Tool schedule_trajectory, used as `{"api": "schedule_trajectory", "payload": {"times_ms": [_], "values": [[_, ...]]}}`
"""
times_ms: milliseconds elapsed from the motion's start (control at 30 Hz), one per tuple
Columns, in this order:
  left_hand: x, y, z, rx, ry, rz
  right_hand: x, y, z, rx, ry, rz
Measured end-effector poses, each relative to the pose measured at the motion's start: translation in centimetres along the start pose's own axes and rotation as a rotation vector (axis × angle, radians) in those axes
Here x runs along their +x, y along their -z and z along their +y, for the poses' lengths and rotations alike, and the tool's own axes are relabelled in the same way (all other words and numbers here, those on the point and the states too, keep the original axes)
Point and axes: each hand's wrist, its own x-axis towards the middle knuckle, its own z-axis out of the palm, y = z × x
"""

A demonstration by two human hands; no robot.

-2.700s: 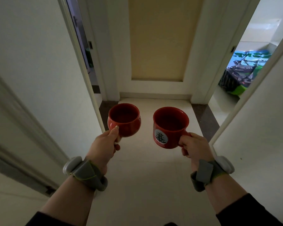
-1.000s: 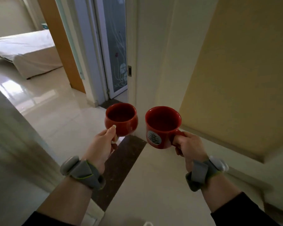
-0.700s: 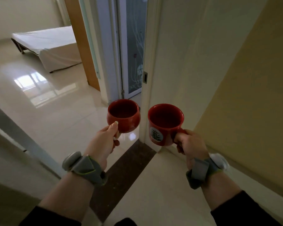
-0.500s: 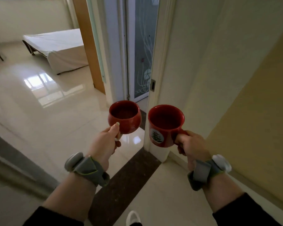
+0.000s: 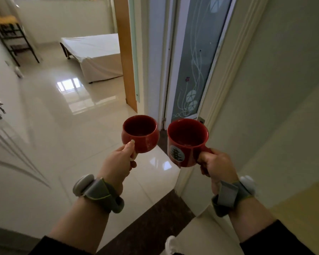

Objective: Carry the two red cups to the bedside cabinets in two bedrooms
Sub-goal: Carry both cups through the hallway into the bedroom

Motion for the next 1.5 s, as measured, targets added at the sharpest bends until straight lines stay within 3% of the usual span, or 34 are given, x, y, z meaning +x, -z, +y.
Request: {"api": "schedule_trajectory", "payload": {"times_ms": [333,533,1100,1500], "values": [[10.6,-0.9,6.0,-0.104,-0.031,0.193,13.7,-6.7,-7.5,-0.131,0.190,-0.228],[15.6,0.8,8.3,-0.153,-0.073,0.275,19.2,-12.2,-10.5,-0.056,0.207,-0.336],[34.0,14.0,14.6,-0.164,-0.117,0.420,29.6,-34.9,-19.9,0.015,0.136,-0.539],[52.3,21.8,20.1,-0.200,-0.117,0.528,42.0,-52.7,-27.7,-0.025,0.157,-0.621]]}}
